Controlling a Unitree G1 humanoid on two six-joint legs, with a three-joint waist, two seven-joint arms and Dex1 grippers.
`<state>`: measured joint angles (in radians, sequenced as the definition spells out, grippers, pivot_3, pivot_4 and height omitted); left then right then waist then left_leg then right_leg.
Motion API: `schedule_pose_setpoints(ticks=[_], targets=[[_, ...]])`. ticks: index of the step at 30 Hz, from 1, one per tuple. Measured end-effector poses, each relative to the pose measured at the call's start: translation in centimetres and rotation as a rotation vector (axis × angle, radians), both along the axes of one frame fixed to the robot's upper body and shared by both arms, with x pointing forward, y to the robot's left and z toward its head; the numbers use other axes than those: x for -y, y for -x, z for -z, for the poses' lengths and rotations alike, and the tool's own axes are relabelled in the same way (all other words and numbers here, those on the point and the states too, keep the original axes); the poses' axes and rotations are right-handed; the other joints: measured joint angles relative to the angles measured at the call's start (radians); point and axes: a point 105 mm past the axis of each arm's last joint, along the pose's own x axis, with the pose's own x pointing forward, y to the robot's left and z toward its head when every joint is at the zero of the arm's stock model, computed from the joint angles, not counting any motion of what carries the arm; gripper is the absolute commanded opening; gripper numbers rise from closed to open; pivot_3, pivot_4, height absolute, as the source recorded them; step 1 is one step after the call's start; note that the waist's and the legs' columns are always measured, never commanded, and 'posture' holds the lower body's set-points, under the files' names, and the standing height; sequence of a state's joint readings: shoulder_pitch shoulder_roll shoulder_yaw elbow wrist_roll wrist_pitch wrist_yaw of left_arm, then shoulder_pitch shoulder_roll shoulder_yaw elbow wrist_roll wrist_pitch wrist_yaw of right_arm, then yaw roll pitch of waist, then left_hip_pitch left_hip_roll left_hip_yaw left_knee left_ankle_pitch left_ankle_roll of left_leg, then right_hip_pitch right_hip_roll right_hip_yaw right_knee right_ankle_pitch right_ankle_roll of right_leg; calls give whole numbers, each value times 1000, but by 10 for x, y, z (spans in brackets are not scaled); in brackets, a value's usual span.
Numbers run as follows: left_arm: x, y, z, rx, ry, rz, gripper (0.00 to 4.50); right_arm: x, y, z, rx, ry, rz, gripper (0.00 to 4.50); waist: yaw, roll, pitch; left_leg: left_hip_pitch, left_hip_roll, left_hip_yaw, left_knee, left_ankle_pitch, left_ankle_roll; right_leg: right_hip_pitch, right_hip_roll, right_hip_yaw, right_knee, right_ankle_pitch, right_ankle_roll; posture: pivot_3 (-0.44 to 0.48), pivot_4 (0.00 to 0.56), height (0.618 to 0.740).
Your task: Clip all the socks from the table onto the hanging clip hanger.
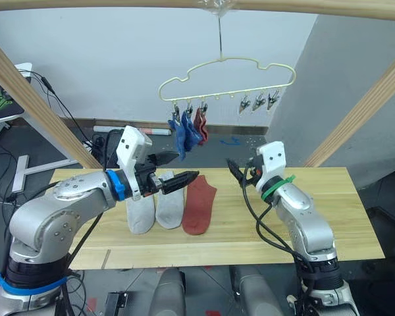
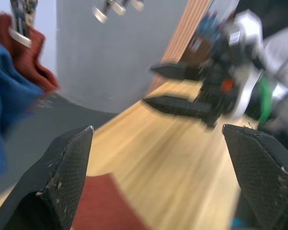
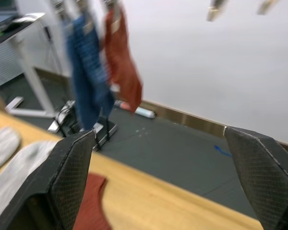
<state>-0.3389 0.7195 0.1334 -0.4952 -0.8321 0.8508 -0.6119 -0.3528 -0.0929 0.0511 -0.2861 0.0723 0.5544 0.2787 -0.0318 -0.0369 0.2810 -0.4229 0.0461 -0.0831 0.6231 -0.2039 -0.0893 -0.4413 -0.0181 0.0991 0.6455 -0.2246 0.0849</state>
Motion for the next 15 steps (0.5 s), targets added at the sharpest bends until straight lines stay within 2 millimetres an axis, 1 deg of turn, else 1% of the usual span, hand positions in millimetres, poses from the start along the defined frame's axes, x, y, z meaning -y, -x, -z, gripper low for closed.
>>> schedule_pose_setpoints(ticks=[2, 3, 5, 7, 12, 15], targets=[[0, -2, -1, 40, -8, 8, 4500, 3, -4, -12, 26, -22, 30, 4461, 0, 0, 0, -1, 0, 0, 0, 0, 0, -1, 0, 0, 0, 0, 0, 44, 249, 740], [-1, -4, -2, 60, -9, 6, 4500, 5, -5, -18, 36, -40, 47, 4297, 0, 0, 0, -1, 0, 0, -1, 0, 0, -1, 0, 0, 0, 0, 0, 44, 249, 740], [-2, -7, -6, 110, -14, 15, 4500, 5, -8, -28, 61, -67, 63, 3861, 0, 0, 0, -1, 0, 0, -1, 0, 0, -1, 0, 0, 0, 0, 0, 44, 249, 740], [1, -7, -11, 163, -19, 37, 4500, 2, -9, -36, 78, -76, 64, 3233, -1, 0, 0, -1, 0, 0, -1, 0, 0, -1, 0, 0, 0, 0, 0, 39, 248, 740], [3, -6, -13, 204, 2, 54, 4500, -3, -13, -45, 98, -93, 75, 3233, -1, 0, 0, -2, 0, 0, -1, 0, 0, -1, 0, 0, 0, 0, 0, 42, 247, 740], [1, -7, -16, 221, 10, 43, 4500, -3, -17, -48, 100, -103, 102, 3233, -1, 0, 0, -2, 0, 0, 0, 0, 0, -1, 0, 0, 0, 0, 0, 54, 244, 740]])
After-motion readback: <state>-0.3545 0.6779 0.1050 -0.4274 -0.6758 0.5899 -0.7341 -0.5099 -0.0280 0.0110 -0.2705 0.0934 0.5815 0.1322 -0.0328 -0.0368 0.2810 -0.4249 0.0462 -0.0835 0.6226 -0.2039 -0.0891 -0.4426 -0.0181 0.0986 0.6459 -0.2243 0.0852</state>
